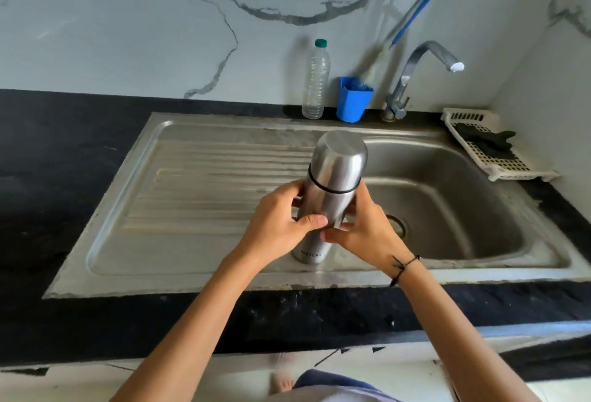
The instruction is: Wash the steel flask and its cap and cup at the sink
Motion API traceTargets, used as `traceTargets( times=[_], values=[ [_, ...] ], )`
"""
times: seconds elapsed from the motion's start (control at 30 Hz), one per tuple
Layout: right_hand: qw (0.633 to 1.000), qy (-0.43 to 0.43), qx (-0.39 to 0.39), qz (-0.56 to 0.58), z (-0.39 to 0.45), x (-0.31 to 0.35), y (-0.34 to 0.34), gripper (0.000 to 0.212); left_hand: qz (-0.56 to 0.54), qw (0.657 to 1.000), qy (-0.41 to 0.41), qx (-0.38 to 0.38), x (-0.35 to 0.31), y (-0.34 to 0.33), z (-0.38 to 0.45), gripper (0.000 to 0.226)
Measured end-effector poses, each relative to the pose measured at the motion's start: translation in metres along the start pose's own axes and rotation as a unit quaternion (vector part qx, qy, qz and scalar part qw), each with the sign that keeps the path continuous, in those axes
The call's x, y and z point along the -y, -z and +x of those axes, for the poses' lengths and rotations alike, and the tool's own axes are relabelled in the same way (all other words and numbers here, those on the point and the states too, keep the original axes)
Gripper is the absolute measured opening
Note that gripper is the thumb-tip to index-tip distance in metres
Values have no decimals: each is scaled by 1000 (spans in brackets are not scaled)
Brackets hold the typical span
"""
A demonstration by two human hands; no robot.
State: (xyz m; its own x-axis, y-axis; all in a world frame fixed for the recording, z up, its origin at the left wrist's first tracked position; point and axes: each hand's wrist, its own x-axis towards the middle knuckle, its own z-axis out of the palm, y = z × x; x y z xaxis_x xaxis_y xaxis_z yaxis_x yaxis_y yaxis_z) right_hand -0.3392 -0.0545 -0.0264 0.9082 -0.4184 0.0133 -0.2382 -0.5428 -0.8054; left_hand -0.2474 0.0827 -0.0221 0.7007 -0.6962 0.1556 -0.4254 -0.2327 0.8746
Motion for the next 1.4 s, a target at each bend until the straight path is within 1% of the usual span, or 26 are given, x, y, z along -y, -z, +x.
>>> traceTargets(
  times=[0.13,0.23,0.37,0.57,0.73,1.03,1.4],
  values=[
    [999,37,11,18,37,19,1,71,5,999,9,-36,2,20,26,49],
    [998,64,14,1,83,34,1,72,11,997,33,-62,3,43,62,47],
    [996,89,9,-19,152,43,-2,72,11,996,61,-67,16,65,118,49],
    [996,82,10,-46,250,43,-5,69,27,994,79,-65,49,86,211,46],
    [996,73,18,-45,301,37,-11,66,17,993,97,-60,71,95,257,47],
    [996,63,40,-48,330,24,-21,63,4,993,105,-54,98,99,282,46],
    [996,66,48,-45,326,20,-22,65,33,992,108,-47,97,96,274,50]
  ],
)
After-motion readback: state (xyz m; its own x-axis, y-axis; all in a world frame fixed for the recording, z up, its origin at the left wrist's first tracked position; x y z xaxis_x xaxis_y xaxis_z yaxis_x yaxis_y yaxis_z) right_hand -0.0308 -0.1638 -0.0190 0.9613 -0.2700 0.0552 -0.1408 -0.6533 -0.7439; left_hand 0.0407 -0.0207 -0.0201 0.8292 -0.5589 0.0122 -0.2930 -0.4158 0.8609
